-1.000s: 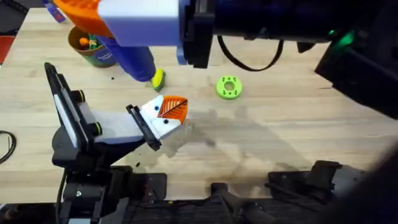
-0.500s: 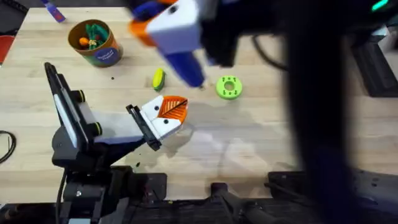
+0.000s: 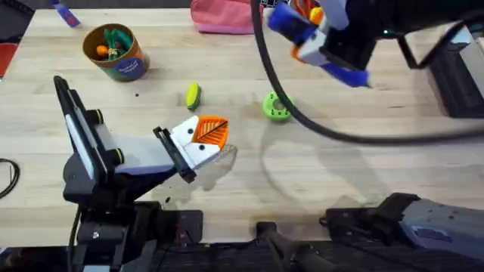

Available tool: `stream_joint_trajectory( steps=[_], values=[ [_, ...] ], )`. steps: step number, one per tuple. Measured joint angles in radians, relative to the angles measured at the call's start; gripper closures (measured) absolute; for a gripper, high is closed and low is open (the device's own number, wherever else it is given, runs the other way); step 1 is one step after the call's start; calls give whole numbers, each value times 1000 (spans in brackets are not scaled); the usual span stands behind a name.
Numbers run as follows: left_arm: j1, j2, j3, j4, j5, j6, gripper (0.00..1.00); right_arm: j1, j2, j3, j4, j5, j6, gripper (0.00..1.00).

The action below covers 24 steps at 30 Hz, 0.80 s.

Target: Pick up the gripper from the table and insert it into the empty holder that is missing its gripper. Then pick up a screw, insert it into the mounting hole, and use the screwdriver to tighten it. Finally, clean up the table by picking up the vegetable and placing it into the bucket.

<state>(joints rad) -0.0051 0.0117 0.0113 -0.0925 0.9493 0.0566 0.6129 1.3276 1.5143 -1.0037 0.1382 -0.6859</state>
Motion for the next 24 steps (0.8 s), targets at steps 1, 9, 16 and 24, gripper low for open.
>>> stream_joint_trajectory(
  steps=[1, 9, 16, 24],
  values=[
    [0, 0, 0, 0, 0, 0, 995, -29, 19, 0, -29, 12, -34, 980],
    [0, 0, 0, 0, 0, 0, 995, -222, 225, 0, -92, 48, -192, 980],
    [0, 0, 0, 0, 0, 0, 995, -344, 402, -2, -78, 53, -273, 980],
    [0, 0, 0, 0, 0, 0, 995, -402, 540, -75, 56, 56, -343, 980]
  ],
)
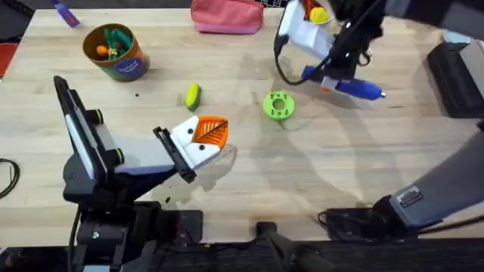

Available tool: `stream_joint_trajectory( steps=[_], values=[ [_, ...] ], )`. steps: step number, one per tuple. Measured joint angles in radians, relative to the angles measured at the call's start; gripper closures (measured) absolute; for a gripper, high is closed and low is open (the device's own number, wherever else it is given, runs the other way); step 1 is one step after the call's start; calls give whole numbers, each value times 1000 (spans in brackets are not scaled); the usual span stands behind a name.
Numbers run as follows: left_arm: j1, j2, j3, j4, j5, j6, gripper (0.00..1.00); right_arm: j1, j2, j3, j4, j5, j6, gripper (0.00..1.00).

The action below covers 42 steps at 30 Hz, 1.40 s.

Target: Pick up the gripper from the table and insert it into the empty holder that is missing its gripper. Then pick up a screw, insert it into the mounting hole, and use the screwdriver to tighten it. Finally, clean up the table by picking up the vegetable and placing it into the bucket.

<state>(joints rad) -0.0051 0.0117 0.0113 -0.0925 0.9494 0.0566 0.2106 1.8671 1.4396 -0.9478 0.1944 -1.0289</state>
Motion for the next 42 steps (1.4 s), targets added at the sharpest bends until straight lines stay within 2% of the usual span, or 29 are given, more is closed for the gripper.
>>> stream_joint_trajectory(
  steps=[5, 7, 8, 13, 14, 15, 21, 23, 24, 26, 27, 28, 29, 31, 37, 42],
  values=[
    [0, 0, 0, 0, 0, 0, 995, -2, 98, -26, 45, 4, -34, 980],
    [0, 0, 0, 0, 0, 0, 995, -2, 102, -26, 48, 13, -41, 977],
    [0, 0, 0, 0, 0, 0, 995, -2, 102, -26, 49, 15, -38, 913],
    [0, 0, 0, 0, 0, 0, 995, -3, 100, -21, 87, 38, -16, 176],
    [0, 0, 0, 0, 0, 0, 995, -3, 97, -20, 98, 42, -2, 63],
    [0, 0, 0, 0, 0, 0, 995, -4, 91, -20, 105, 44, 19, 25],
    [0, 0, 0, 0, 0, 0, 995, -4, 11, -28, 86, 26, 150, 9],
    [0, 0, 0, 1, 0, 6, 937, -4, -56, -29, 84, 20, 209, 9],
    [0, 0, 0, 0, 0, 4, 815, -4, -94, -29, 83, 17, 247, 9],
    [0, 0, 0, 0, 0, 5, 477, -4, -170, -29, 80, 14, 345, 9],
    [0, 0, 0, 1, 0, 5, 361, -4, -199, -29, 79, 12, 391, 9],
    [0, 0, 0, 0, 0, 5, 180, -4, -230, -29, 80, 8, 453, 9],
    [0, 0, 0, 0, 0, 2, 61, -4, -255, -29, 79, 6, 515, 9],
    [0, 0, 0, 0, 0, 4, 18, -4, -294, -29, 76, 1, 644, 8],
    [0, 0, 0, 4, -10, 10, 15, 0, -383, -29, -38, -8, 1007, 8],
    [0, 0, -4, 85, -86, -8, 15, 7, -510, -29, -154, -10, 1189, 9]
  ],
)
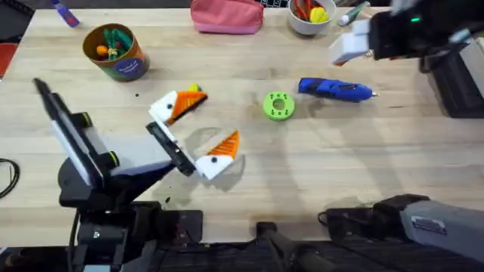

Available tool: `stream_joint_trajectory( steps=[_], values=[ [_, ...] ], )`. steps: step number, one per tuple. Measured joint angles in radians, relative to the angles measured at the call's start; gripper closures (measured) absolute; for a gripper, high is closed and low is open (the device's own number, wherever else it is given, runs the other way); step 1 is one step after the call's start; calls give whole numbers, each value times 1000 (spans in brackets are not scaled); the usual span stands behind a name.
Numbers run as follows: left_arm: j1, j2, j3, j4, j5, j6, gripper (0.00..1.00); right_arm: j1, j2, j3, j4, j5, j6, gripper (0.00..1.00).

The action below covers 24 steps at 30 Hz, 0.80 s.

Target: Pick up the gripper from the table and insert it into the empty holder that is missing its gripper. Then pick up a screw, insert it into the mounting hole, and use the screwdriver to tighten it. Finally, clean up the table by picking up the vegetable and placing it into the bucket.

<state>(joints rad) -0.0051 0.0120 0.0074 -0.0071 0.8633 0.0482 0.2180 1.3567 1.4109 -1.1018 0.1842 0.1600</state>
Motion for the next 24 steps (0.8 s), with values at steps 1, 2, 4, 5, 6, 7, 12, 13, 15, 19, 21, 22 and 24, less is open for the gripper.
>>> stream_joint_trajectory(
  steps=[1, 2, 4, 5, 6, 7, 12, 13, 15, 19, 21, 22, 24],
  values=[
    [0, 0, 4, -1, -35, -6, 15, 1, -30, 0, -6, -1, 27, 10],
    [0, 0, 12, -22, -74, -10, 15, 1, -61, 0, -7, -2, 54, 9],
    [0, 1, 53, -113, -158, -11, 15, 1, -118, 0, -7, -2, 94, 10],
    [0, 4, 81, -156, -191, -12, 16, 1, -146, 0, -8, -2, 111, 10],
    [0, 15, 124, -213, -233, -11, 15, 1, -171, 0, -10, -2, 125, 10],
    [0, 36, 180, -277, -271, -9, 15, 1, -189, 0, -13, -2, 134, 10],
    [0, 203, 466, -544, -407, 4, 15, 1, -240, 0, -20, -2, 164, 9],
    [0, 245, 519, -589, -425, 5, 15, 1, -239, 0, -21, -2, 167, 9],
    [0, 336, 618, -653, -450, 6, 16, 1, -235, 0, -21, -2, 172, 10],
    [0, 465, 738, -683, -461, 2, 15, 1, -229, 0, -21, -2, 177, 9],
    [0, 497, 763, -678, -465, -2, 16, 1, -229, 0, -21, -2, 177, 10],
    [0, 507, 769, -677, -470, -3, 15, 1, -229, 0, -21, -2, 177, 9],
    [0, 531, 783, -686, -493, -4, 16, 1, -229, 0, -21, -2, 177, 9]
  ],
)
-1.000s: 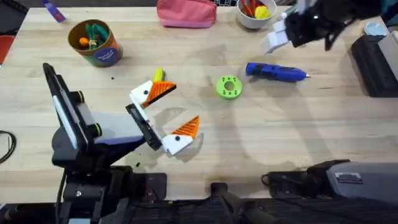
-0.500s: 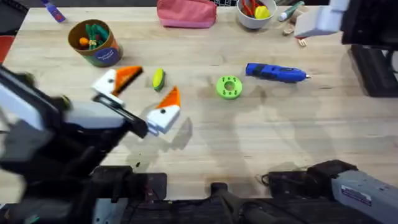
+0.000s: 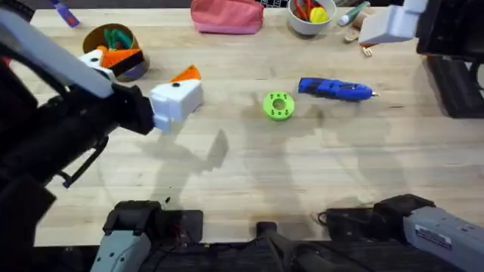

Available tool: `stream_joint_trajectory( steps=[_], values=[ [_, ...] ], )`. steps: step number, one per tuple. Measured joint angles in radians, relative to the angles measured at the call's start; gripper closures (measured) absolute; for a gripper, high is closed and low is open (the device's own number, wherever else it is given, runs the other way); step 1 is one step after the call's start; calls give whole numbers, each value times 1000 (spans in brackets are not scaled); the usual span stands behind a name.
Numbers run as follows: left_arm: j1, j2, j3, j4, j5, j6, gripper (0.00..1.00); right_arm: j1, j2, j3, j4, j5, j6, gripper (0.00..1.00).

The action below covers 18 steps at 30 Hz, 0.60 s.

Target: Pick up the gripper from the table and insert it into the empty holder that is missing its gripper. Then pick up a screw, insert it into the mounting hole, and use the screwdriver to tighten it. Finally, clean up the table by picking up the vegetable and placing it into the bucket.

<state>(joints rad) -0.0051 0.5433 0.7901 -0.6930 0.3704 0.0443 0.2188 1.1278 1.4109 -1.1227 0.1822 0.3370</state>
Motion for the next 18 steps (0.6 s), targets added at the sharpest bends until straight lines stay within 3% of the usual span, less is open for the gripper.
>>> stream_joint_trajectory(
  steps=[4, 11, 18],
  values=[
    [0, 109, 60, -89, -57, -11, 15, 0, 0, 0, 0, 0, 0, 7],
    [0, 465, 229, -228, -138, -30, 15, 0, 0, 0, 0, 0, 0, 9],
    [-6, 816, 369, -246, -193, -38, 9, 0, 0, 0, 0, 0, 0, 8]
  ],
)
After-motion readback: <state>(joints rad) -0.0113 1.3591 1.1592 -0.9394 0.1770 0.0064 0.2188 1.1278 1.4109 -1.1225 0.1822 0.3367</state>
